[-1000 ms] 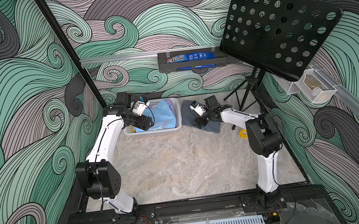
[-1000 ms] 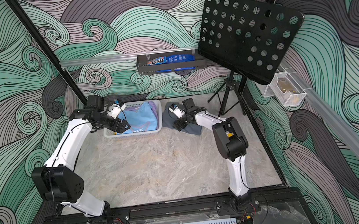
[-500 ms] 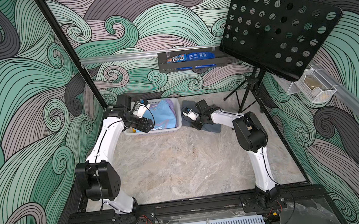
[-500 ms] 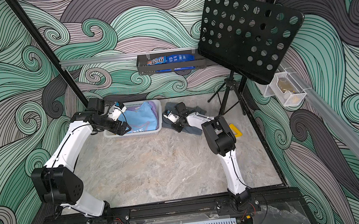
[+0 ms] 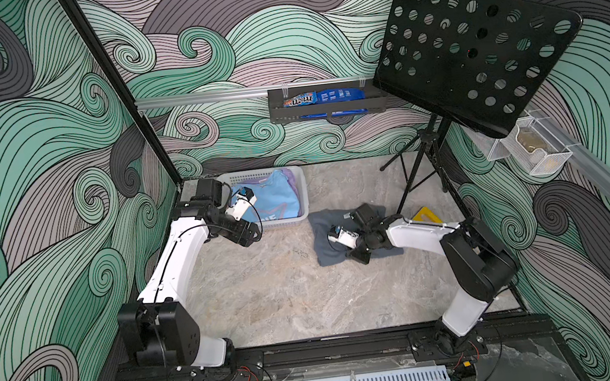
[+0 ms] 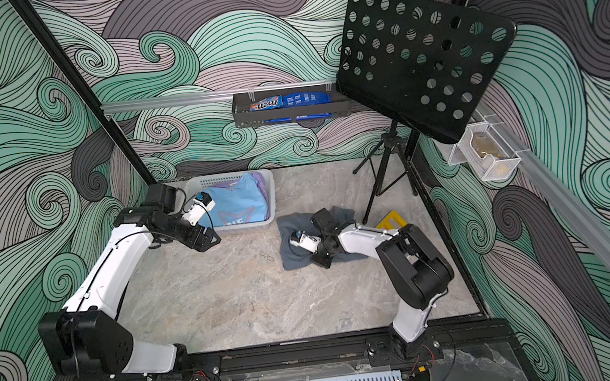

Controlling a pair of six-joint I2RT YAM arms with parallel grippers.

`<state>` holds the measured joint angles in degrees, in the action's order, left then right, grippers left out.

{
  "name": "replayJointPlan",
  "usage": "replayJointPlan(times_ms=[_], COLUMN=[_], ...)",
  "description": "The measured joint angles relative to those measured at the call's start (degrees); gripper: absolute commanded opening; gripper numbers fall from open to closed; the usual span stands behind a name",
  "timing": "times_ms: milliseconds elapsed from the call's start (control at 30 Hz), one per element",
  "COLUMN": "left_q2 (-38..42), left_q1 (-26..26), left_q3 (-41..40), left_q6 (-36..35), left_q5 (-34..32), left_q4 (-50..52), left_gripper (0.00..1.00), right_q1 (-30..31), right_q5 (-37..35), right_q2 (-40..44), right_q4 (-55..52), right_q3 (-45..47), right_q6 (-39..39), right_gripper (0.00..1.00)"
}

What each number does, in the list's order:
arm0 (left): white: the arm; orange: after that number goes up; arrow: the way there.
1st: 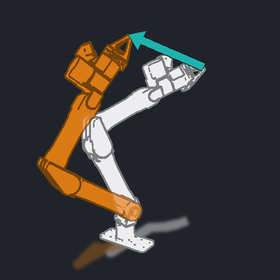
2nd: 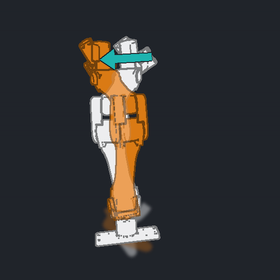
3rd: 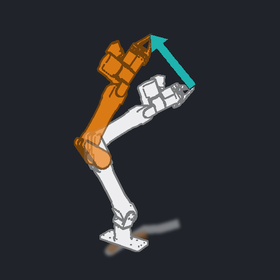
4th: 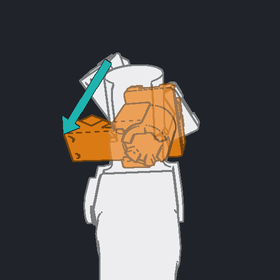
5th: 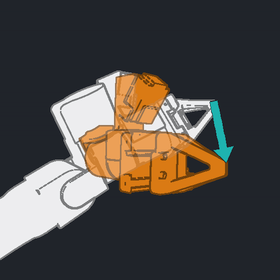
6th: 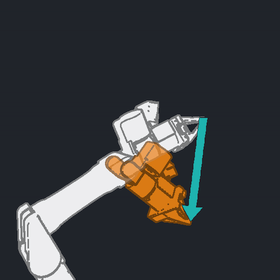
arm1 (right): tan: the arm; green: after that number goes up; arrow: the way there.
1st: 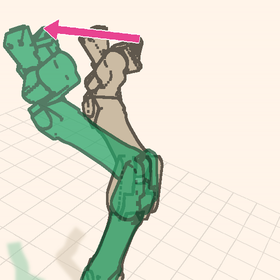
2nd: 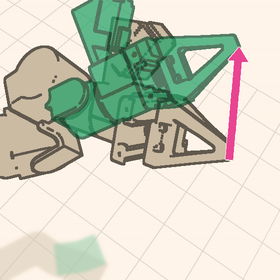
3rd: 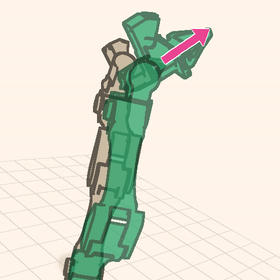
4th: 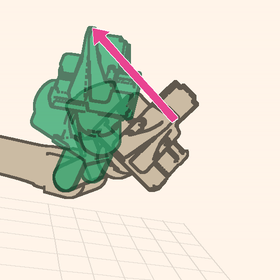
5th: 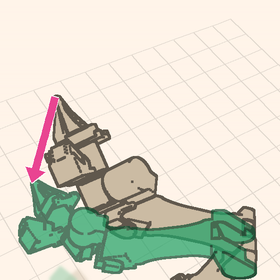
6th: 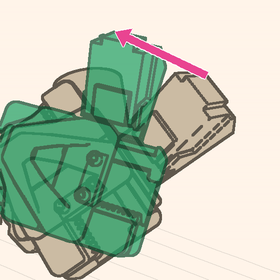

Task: Put the folded t-shirts into the basket
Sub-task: Move the T-shirt to the center of the board.

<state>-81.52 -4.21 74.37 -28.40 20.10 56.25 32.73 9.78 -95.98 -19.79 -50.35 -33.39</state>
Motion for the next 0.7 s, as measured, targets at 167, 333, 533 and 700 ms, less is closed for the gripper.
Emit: replayJointPlan(times_ms=[167, 333, 533, 700], left_q2=[3.7, 6.0, 2.6, -7.3], left_q1=[-0.7, -6.4, -18.1, -25.6], left_q3=[-5.2, -9.9, -11.4, -9.1], left_q6=[-0.4, -0.8, -0.9, -0.6], left_q5=[3.5, 6.3, 6.5, 2.6], left_q4=[-0.2, -1.8, -6.1, -10.7], left_gripper=[0.87, 0.90, 0.92, 0.92], right_q1=[11.3, 10.8, -8.0, -24.7], right_q5=[3.3, 8.7, 17.1, 19.0], right_q2=[3.3, 7.7, 11.3, 4.8], right_q4=[-2.7, -8.1, -12.6, -11.7], right_q3=[2.6, 2.5, -3.8, -10.3], right_q6=[0.6, -0.5, -1.9, 1.5], right_gripper=[0.25, 0.54, 0.72, 0.86])
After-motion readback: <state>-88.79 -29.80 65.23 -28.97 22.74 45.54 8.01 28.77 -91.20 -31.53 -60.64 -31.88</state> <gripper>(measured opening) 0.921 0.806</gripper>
